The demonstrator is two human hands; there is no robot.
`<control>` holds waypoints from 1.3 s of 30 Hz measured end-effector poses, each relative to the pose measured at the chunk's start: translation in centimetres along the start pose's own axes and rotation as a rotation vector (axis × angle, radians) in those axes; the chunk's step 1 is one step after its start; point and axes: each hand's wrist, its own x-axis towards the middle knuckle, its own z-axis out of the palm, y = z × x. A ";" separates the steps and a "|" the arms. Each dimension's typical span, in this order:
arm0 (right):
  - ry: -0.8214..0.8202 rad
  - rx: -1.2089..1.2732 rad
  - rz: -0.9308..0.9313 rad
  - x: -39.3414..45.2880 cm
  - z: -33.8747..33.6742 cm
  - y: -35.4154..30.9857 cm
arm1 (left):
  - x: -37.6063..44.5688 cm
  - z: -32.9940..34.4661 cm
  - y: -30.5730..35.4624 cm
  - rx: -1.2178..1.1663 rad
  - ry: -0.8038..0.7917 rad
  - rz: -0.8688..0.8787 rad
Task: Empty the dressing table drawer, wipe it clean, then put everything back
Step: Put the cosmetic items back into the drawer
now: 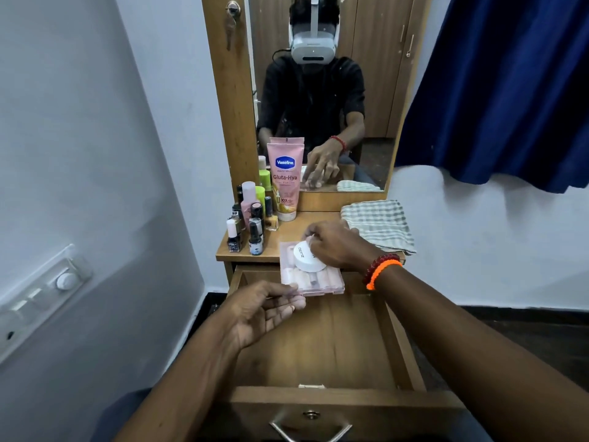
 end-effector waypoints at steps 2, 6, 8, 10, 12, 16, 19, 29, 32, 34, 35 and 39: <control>0.011 0.006 -0.025 -1.7 0.5 -0.4 | -1.0 -0.7 -0.7 0.006 -0.007 -0.012; 0.056 -0.018 -0.055 -4.7 2.1 -0.8 | -2.4 -1.8 -1.9 0.004 0.003 -0.035; 0.056 -0.022 -0.045 -5.6 3.2 -0.4 | -2.5 -1.8 -2.5 0.022 -0.003 -0.058; 0.047 -0.049 -0.019 -6.2 4.1 0.4 | -1.9 -1.5 -2.8 0.057 0.001 -0.090; 0.069 -0.050 0.021 -6.4 5.0 1.1 | -0.9 -1.0 -2.9 0.099 0.012 -0.120; 0.301 -0.180 0.106 -6.9 7.6 2.6 | 1.8 0.4 -3.5 0.182 0.024 -0.169; 0.408 -0.288 0.145 -6.9 8.8 3.4 | 3.4 1.5 -4.2 0.214 0.034 -0.202; 0.378 -0.286 0.182 -8.2 8.7 3.3 | 5.2 5.5 -6.0 0.199 0.019 -0.181; 0.360 -0.283 0.217 -8.4 8.9 3.4 | 5.3 6.3 -6.3 0.294 0.005 -0.117; 0.379 -0.282 0.251 -8.6 8.7 3.4 | 5.0 6.8 -6.4 0.429 -0.003 -0.042; 0.379 -0.287 0.268 -8.7 8.6 3.4 | 4.8 6.9 -6.4 0.484 -0.007 0.002; 0.321 -0.232 0.311 -8.9 8.0 3.6 | 3.6 6.9 -6.1 0.750 -0.052 0.105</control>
